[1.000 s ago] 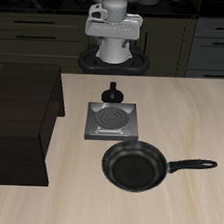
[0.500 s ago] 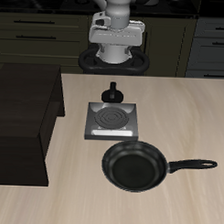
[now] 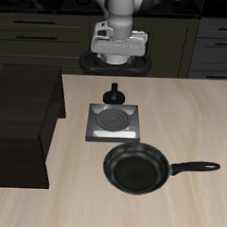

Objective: Turn on the flat stove

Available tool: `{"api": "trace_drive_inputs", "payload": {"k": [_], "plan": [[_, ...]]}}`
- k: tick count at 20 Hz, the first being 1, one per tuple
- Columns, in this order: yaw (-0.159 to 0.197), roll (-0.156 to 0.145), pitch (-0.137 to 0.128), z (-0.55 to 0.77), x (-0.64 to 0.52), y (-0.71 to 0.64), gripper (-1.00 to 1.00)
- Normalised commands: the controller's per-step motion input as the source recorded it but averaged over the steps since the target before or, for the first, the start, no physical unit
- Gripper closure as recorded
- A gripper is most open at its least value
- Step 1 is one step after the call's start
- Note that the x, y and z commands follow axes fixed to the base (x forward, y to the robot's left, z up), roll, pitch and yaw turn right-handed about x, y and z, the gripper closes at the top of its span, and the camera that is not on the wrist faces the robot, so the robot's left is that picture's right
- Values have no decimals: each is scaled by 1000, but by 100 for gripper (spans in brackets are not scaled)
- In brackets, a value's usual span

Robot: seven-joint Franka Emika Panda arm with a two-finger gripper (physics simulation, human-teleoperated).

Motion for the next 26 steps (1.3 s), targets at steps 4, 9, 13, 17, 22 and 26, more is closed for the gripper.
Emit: {"api": "trace_drive_inputs", "payload": {"k": [4, 9, 13, 17, 22, 26], "plan": [[-81, -18, 23, -140, 10, 26, -100], [-5, 71, 5, -156, -178, 321, -100], [25, 5, -29, -172, -72, 53, -100], [29, -19, -5, -159, 8, -106, -100], [-39, -9, 11, -107, -74, -157, -100], [-29, 1, 20, -131, -83, -69, -100]]}}
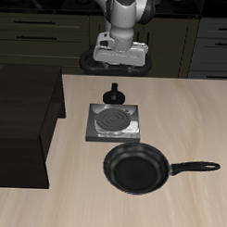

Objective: Turn on the flat stove

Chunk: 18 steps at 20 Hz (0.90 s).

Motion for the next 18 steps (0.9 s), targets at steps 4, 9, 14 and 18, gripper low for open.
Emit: {"api": "trace_drive_inputs", "payload": {"k": [4, 9, 14, 18], "plan": [[5, -2, 11, -160, -82, -32, -100], [10, -6, 2, -110, -21, -16, -100], [-1, 3, 25, -202, 54, -27, -100], [12, 0, 42, -253, 125, -17, -100]]}}
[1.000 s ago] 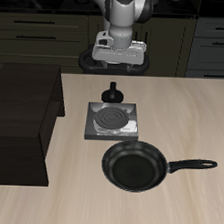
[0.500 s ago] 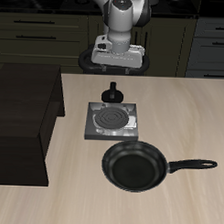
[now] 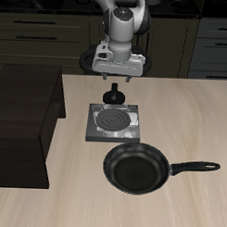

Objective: Turn on the flat stove

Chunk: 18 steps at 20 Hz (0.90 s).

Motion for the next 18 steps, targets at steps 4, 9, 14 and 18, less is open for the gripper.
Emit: {"api": "trace_drive_inputs", "payload": {"k": [4, 9, 14, 18], "plan": [[-25, -26, 36, -246, 124, -122, -100], [-29, -16, 49, -189, 31, 8, -100], [-2, 22, 3, -108, -107, 91, -100], [-4, 37, 3, -258, -205, 71, -100]]}}
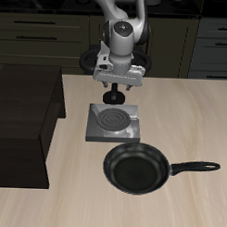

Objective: Turn on the flat stove

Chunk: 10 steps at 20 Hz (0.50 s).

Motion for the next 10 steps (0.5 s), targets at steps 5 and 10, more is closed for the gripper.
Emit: {"api": "trace_drive_inputs", "payload": {"k": [5, 10], "plan": [[14, 16, -6, -140, -135, 3, -100], [-16, -24, 10, -150, -8, -159, -100]]}}
